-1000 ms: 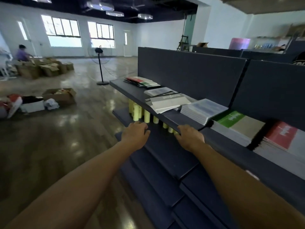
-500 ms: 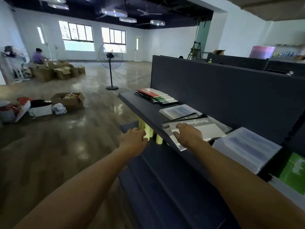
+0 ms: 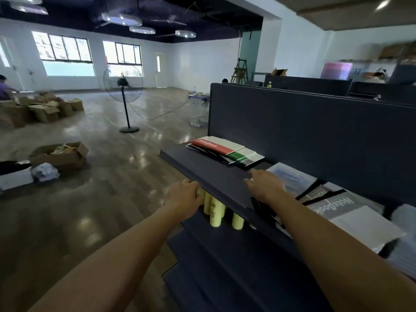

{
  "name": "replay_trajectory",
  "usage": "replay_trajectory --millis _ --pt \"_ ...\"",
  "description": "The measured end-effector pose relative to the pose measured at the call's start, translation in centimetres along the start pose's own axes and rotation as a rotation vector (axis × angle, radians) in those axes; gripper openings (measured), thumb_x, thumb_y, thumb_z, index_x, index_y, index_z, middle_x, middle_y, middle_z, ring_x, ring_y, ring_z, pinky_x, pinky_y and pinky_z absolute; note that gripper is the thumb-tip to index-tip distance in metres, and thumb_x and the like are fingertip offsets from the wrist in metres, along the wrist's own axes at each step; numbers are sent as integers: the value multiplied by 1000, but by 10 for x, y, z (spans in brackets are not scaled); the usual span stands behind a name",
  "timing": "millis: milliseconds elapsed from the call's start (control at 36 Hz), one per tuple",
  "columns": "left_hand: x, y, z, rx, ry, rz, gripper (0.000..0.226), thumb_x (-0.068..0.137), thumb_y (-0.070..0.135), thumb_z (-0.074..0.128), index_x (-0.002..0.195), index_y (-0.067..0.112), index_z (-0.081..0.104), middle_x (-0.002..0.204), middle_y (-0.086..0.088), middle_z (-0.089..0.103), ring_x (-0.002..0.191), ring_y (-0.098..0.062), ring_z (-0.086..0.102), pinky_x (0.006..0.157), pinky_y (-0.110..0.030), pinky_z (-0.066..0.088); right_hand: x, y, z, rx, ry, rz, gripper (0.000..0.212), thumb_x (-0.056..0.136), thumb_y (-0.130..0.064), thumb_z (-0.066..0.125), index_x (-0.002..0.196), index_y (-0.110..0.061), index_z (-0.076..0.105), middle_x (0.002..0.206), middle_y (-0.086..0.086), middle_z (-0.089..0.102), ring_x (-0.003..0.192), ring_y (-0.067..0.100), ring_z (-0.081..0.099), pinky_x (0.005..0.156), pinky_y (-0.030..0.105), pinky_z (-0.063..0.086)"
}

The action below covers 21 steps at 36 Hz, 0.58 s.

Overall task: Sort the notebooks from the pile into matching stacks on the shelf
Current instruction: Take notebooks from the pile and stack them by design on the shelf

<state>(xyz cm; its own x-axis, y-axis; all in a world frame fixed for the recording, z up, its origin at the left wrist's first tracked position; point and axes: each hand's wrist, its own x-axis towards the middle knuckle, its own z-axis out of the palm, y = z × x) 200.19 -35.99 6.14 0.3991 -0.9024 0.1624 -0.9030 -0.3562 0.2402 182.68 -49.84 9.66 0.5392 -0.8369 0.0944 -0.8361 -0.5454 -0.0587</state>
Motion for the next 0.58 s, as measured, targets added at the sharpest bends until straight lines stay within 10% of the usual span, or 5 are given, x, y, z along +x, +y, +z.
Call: replay_trajectory --millis 583 --pt "211 -47 21 1 3 123 35 97 32 45 129 19 51 132 -5 49 123 -28 44 95 -39 39 202 -18 31 -42 -16 56 42 99 -36 40 137 -20 42 139 5 47 126 26 44 93 37 40"
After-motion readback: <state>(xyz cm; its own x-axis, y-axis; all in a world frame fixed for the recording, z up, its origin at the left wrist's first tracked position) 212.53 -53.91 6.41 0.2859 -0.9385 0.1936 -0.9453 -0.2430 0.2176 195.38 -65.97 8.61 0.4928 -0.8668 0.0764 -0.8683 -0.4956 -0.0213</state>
